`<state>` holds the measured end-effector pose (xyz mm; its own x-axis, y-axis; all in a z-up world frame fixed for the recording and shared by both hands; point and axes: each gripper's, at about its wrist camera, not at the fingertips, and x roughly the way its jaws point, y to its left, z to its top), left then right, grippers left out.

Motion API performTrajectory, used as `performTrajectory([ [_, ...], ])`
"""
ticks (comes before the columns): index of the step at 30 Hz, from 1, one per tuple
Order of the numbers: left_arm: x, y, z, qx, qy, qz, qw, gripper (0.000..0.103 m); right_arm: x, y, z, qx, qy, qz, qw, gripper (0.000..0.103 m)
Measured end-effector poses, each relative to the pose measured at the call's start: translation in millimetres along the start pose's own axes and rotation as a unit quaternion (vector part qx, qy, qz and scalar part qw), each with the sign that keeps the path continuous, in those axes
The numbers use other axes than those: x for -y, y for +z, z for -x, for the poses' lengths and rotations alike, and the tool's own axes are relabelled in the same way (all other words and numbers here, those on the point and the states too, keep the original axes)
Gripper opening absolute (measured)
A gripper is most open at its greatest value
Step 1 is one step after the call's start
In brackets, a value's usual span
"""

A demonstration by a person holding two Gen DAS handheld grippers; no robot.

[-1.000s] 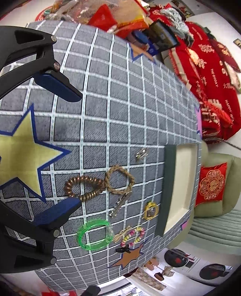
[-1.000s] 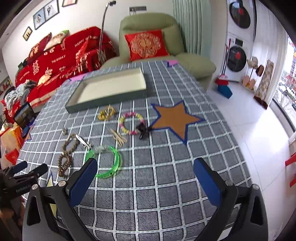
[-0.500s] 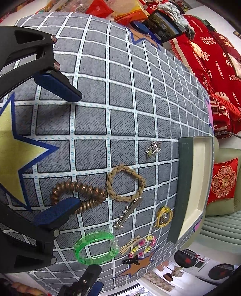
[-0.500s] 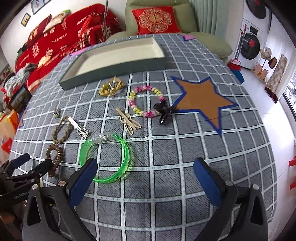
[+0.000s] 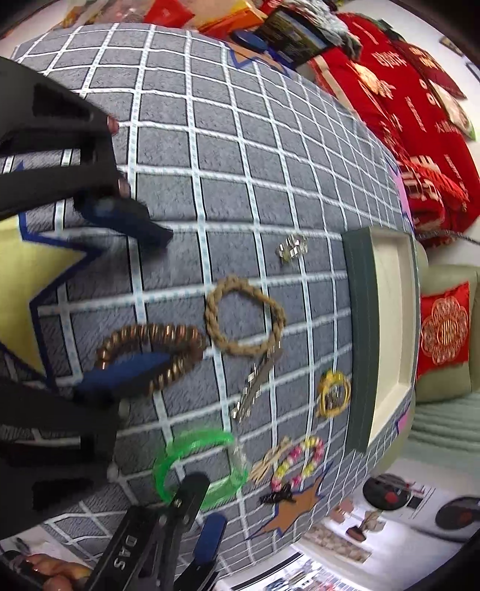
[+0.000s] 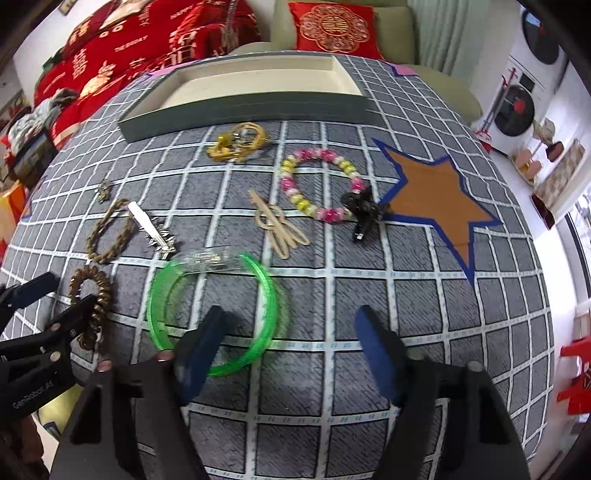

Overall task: Organize jewelry
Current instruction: 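Grasp the brown wooden bead bracelet with the left tool while the right tool grasps the green bangle, then carry the bead bracelet and green bangle with both tools into the grey tray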

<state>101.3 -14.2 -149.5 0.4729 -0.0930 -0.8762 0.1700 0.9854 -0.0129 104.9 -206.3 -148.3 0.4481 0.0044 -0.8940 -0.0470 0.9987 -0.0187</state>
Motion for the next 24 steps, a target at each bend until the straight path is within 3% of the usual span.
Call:
performTrajectory([
  [3,11,-2,4,0.005,-0.012,-0.022,0.9997,0.033,-3,0,1,-0.001,0.004,0.003,1.0,0.059],
  [4,14,-3,4,0.005,-0.015,-0.026,0.9995,0.03,-3,0,1,-0.001,0.006,0.004,1.0,0.056],
  [5,15,-3,5,0.005,-0.019,-0.027,0.9994,0.023,-3,0,2,0.0,0.006,0.004,1.0,0.046],
  [8,10,-4,6,0.003,-0.047,-0.008,0.9988,0.023,-1,1,4,-0.001,0.017,0.002,1.0,0.013],
  [9,8,-5,7,0.001,-0.057,0.001,0.9983,0.023,1,1,4,-0.001,0.022,-0.005,1.0,0.009],
  [16,-6,-4,16,0.005,-0.095,0.04,0.9947,0.023,17,-3,13,0.014,0.056,-0.041,0.998,0.008],
  [24,-12,15,45,0.037,-0.108,0.049,0.9922,0.023,34,14,36,0.039,0.091,-0.071,0.993,0.008],
])
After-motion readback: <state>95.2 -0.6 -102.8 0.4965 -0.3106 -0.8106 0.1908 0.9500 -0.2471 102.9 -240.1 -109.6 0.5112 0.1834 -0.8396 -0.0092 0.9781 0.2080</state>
